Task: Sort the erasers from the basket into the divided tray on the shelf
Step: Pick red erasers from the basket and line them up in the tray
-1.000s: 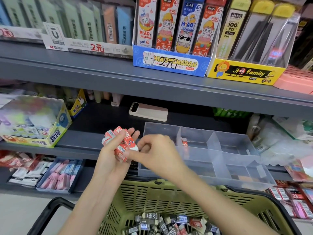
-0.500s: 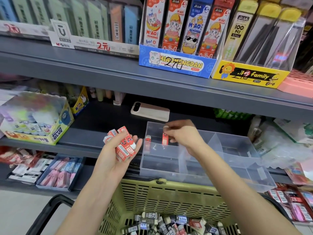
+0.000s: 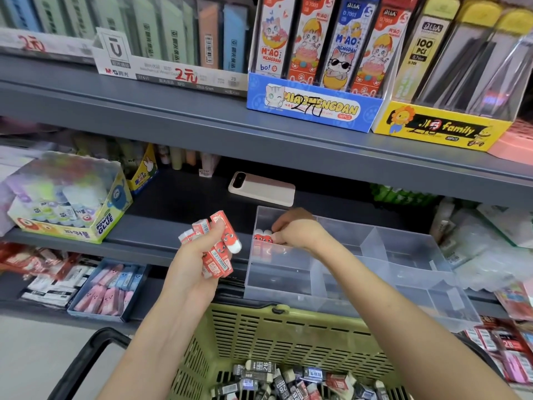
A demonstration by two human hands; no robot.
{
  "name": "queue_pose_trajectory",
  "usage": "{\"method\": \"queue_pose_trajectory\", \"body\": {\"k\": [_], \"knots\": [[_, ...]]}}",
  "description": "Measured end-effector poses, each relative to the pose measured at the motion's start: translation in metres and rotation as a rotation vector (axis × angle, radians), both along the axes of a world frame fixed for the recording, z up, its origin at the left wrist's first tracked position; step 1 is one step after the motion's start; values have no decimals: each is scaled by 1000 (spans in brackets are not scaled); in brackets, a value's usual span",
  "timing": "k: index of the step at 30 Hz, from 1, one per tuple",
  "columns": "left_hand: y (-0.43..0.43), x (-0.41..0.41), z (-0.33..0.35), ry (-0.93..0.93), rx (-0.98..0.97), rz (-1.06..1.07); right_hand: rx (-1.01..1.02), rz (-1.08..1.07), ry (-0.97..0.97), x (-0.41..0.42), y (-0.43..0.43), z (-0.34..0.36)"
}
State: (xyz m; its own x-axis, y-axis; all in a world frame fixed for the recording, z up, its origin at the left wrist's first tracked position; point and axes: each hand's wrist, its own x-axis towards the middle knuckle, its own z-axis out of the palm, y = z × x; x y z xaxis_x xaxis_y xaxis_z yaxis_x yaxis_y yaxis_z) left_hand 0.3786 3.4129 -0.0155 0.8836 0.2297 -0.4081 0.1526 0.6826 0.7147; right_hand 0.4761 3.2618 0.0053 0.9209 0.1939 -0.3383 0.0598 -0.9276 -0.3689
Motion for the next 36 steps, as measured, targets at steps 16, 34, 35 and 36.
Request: {"method": "queue_pose_trajectory", "body": {"k": [16, 34, 35, 36], "knots": [[-6, -7, 2, -221, 149, -151, 1229, -193, 92, -64, 5, 28], [1, 0, 4, 77, -257, -23, -421, 385, -201, 15, -26, 27], [1, 1, 4, 76, -255, -22, -430, 390, -241, 15, -28, 27], [1, 1, 4, 76, -255, -21, -409, 390, -285, 16, -30, 27]]}}
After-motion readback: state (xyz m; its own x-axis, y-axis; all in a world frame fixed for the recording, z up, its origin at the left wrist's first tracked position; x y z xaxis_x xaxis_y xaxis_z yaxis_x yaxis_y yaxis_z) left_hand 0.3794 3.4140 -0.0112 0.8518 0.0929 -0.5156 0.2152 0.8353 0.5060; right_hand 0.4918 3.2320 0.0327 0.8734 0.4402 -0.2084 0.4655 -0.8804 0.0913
